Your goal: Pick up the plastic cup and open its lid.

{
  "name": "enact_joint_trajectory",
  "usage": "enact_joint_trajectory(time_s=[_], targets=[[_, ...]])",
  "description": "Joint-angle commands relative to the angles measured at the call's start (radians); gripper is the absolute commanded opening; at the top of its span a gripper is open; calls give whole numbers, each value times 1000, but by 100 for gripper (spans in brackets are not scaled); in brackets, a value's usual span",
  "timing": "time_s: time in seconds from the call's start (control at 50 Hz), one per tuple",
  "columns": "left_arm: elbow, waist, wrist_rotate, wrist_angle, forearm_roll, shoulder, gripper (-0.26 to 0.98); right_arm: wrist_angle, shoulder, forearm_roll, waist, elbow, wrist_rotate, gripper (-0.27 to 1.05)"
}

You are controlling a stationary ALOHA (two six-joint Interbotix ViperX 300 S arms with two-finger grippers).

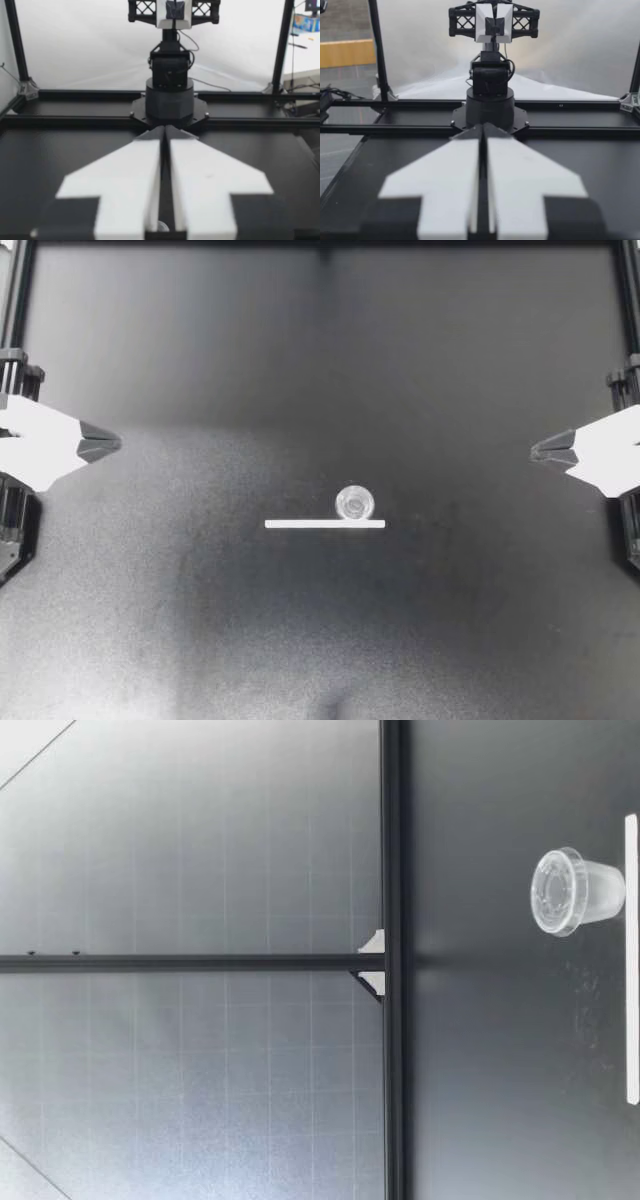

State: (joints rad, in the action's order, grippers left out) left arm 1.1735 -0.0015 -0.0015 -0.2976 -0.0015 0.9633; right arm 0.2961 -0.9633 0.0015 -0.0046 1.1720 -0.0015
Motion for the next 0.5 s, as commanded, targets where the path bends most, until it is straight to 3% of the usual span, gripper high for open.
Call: enact_joint_trajectory(time_s=[0.0, 0.24, 0.48], targets=[[-6, -5, 5, -20, -2, -21, -21, 11, 5, -2, 5, -6, 3, -14], [12, -5, 12, -67, -2, -87, -21, 58, 29, -2, 5, -3, 0, -17], [32, -5, 8, -91, -2, -256, -21, 100, 155, 0, -2, -18, 2, -17]])
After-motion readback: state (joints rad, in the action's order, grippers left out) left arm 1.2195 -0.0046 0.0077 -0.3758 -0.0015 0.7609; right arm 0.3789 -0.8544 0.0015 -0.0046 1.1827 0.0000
